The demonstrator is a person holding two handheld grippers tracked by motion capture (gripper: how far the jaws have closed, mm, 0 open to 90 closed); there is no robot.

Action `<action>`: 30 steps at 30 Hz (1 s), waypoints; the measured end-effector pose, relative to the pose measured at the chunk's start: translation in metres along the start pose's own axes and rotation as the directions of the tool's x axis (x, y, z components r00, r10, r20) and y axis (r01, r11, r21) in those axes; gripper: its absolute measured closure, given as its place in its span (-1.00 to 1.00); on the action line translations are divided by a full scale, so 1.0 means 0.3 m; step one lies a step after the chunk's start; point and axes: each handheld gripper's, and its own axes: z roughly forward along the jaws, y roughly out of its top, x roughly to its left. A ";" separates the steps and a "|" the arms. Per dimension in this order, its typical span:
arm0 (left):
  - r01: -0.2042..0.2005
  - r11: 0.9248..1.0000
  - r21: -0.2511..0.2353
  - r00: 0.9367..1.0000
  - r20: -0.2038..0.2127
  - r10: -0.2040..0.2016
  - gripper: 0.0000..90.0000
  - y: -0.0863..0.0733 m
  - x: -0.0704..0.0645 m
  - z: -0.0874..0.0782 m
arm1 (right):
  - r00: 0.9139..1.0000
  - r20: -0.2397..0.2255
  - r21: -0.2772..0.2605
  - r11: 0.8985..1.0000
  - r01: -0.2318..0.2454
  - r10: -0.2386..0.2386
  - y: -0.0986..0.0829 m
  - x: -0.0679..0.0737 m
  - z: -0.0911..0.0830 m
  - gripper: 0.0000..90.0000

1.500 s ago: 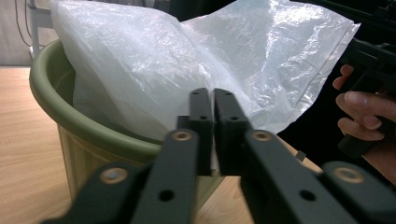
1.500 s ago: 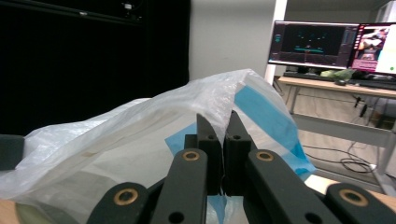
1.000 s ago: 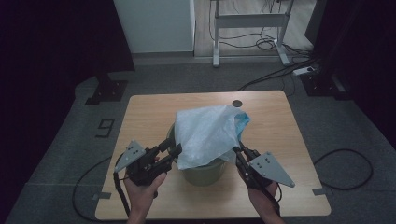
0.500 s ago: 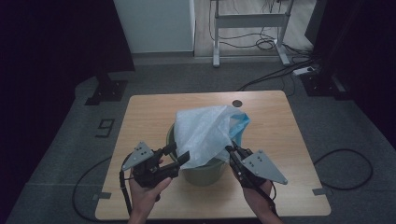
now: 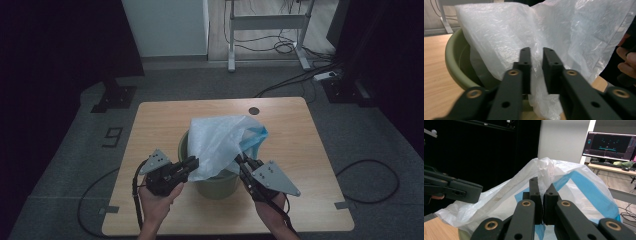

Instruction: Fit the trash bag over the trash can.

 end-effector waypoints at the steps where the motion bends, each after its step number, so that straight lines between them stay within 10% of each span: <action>1: 0.002 1.000 -0.003 1.000 0.002 -0.002 0.88 -0.003 0.003 -0.001 | 1.000 -0.002 0.000 1.000 -0.001 0.001 0.000 0.000 0.000 0.94; 8: 0.026 0.998 -0.063 1.000 0.000 -0.026 1.00 -0.018 0.015 -0.012 | 1.000 -0.021 0.013 1.000 -0.015 0.015 -0.008 -0.003 0.004 0.85; 12: 0.054 0.994 -0.096 0.999 -0.002 -0.054 1.00 -0.017 0.031 -0.031 | 0.998 -0.052 0.042 0.999 -0.034 0.036 -0.048 0.001 -0.009 0.40; 24: 0.106 0.986 -0.130 0.994 -0.015 -0.109 1.00 -0.033 0.074 -0.062 | 0.986 -0.126 0.058 0.994 -0.098 0.105 -0.162 0.009 -0.153 -0.16; 30: 0.113 0.984 -0.135 0.993 -0.021 -0.117 1.00 -0.033 0.079 -0.072 | 0.993 -0.101 0.088 0.995 -0.052 0.061 -0.230 0.027 -0.181 -0.25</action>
